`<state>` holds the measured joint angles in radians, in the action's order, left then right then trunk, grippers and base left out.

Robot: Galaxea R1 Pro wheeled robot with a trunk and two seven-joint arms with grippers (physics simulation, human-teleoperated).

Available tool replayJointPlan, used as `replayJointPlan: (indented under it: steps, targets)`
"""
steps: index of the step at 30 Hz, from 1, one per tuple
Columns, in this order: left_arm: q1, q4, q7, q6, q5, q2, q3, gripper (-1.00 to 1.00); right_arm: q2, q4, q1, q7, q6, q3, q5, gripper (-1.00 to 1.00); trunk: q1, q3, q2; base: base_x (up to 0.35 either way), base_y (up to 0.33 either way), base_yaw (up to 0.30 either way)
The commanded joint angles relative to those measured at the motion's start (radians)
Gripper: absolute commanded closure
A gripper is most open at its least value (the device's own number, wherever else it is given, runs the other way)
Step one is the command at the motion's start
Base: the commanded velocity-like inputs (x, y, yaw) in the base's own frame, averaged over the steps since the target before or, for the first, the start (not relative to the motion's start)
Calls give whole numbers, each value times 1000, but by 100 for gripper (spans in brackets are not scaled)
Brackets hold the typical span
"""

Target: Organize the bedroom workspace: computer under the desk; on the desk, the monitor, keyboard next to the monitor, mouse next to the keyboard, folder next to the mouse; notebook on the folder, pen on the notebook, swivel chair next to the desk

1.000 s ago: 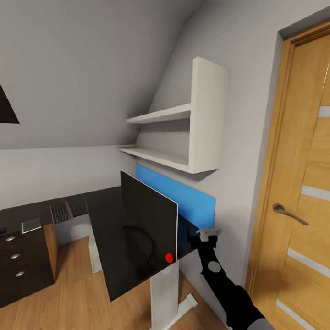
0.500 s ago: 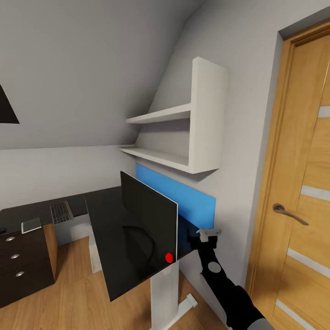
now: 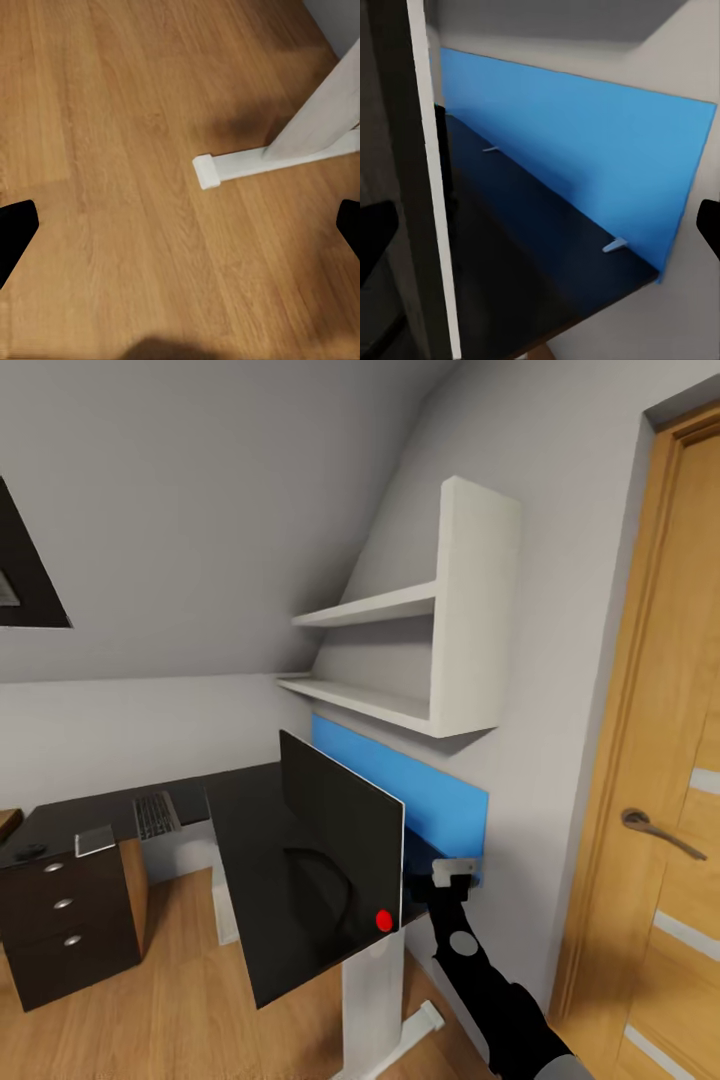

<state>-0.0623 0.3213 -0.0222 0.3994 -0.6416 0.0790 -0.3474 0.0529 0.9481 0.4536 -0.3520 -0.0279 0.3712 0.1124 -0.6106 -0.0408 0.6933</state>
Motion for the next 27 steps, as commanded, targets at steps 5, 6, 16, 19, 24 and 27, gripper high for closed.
replayJointPlan:
  steps: [5, 6, 16, 19, 24, 27]
  targets:
    - [-1, -1, -2, 4, -9, 1, -8, -100, 2, 0, 0, -7, -4, 3, 10, -100, 0, 5, 1, 0, -22, 229]
    - [-1, -1, -2, 4, -10, 1, -8, -100, 2, 0, 0, -7, -5, 3, 10, -100, 0, 6, 1, 0, -180, 235]
    - [-1, -1, -2, 4, -10, 1, -8, -100, 2, -2, 0, -7, -6, 3, 10, -100, 0, 15, 1, 0, -262, 236]
    - [-1, -1, -2, 4, -10, 0, -8, -100, 2, -3, 0, -7, -7, 3, 10, -100, 0, 18, 1, 0, -298, 237]
    - [-1, -1, -2, 4, -10, -3, -8, -100, 2, -5, 0, -7, -15, 3, 10, -100, 0, 22, 1, 0, -303, 237]
    - [-1, -1, -2, 4, -10, -3, -8, -100, 3, -6, 0, -8, -20, 4, 9, -100, 0, 25, 1, 0, -305, 237]
